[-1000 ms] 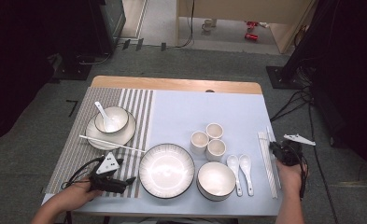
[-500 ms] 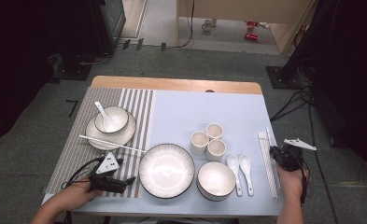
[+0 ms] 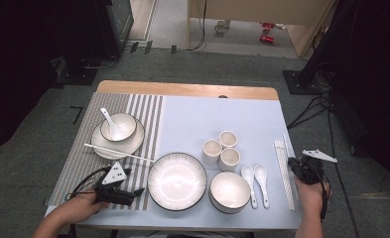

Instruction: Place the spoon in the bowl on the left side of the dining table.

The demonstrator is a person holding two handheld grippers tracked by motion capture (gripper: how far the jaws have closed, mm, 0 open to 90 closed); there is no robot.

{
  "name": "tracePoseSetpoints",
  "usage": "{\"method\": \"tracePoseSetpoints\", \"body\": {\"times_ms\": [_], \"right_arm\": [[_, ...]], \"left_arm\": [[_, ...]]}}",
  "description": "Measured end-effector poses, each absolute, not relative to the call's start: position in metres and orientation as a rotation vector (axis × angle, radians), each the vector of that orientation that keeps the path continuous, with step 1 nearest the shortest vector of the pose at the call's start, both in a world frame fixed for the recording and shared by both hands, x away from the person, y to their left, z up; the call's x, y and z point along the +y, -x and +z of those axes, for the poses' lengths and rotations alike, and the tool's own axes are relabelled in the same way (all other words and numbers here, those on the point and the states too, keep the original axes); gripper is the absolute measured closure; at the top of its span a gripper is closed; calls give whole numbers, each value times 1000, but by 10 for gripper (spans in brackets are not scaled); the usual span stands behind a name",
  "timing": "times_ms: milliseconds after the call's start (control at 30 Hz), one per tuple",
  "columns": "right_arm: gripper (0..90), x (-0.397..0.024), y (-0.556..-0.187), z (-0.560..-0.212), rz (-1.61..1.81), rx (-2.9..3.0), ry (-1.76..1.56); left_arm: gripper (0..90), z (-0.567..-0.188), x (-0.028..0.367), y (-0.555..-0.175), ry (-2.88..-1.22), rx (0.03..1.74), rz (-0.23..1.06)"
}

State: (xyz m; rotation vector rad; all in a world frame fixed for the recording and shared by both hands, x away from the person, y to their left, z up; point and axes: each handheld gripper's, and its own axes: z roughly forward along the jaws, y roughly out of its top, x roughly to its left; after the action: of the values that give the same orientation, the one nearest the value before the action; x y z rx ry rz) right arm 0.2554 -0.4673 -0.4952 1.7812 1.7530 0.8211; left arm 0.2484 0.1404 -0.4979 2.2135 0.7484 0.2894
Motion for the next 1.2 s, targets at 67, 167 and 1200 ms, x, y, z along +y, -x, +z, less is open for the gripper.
{"method": "tracePoseSetpoints", "body": {"times_ms": [67, 167, 1200], "right_arm": [[842, -468, -255, -495, 832, 1751, -1785], [844, -468, -256, -494, 837, 1752, -1785], [849, -470, -253, -480, 917, 1715, -1798]], "left_arm": [[152, -498, 140, -248, -2213, 749, 289], [151, -498, 140, -248, -2213, 749, 288], [151, -498, 141, -249, -2212, 749, 287]]}}
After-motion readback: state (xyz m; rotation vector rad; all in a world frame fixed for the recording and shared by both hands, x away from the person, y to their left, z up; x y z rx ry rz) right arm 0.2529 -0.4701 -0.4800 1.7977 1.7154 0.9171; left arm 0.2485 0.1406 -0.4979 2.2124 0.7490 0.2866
